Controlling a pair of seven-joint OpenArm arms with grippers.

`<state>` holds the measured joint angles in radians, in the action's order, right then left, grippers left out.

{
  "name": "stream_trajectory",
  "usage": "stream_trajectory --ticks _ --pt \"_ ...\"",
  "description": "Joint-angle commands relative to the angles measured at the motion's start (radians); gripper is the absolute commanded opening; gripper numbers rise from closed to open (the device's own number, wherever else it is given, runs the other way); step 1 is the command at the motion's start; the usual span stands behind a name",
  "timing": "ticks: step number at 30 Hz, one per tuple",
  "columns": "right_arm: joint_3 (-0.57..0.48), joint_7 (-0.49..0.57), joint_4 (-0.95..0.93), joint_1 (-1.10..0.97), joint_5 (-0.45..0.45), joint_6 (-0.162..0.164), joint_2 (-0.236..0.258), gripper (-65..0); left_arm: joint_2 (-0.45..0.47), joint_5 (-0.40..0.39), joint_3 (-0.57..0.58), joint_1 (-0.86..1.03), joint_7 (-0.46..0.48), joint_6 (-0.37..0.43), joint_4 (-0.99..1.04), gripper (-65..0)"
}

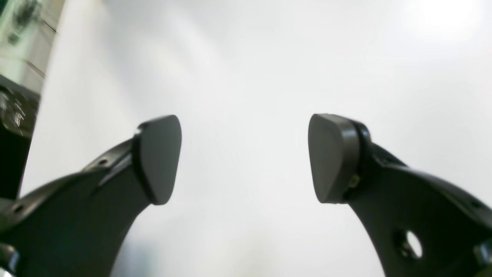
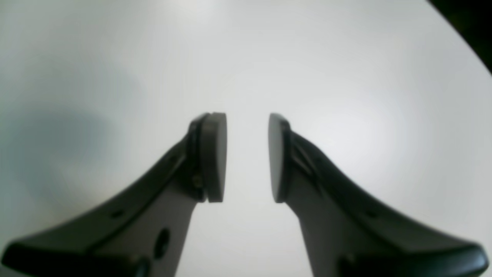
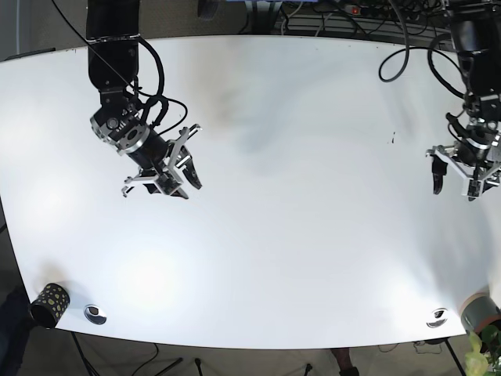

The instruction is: Fold the T-shirt properly

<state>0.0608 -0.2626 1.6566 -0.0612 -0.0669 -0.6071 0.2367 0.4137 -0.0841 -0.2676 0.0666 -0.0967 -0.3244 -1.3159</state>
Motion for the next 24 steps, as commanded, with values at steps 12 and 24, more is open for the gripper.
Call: stream_trajectory --ticks 12,24 --pt "0.225 0.201 -0.057 -0.114 0.006 0.046 -0.004 -48.4 -0.293 0.125 0.003 0.154 0.105 0.035 -0.219 -17.9" --pt "0.244 0.202 0.012 -0.401 0.243 0.045 0.097 -48.4 -0.428 0.120 0.058 0.493 0.027 0.035 -0.466 -17.9"
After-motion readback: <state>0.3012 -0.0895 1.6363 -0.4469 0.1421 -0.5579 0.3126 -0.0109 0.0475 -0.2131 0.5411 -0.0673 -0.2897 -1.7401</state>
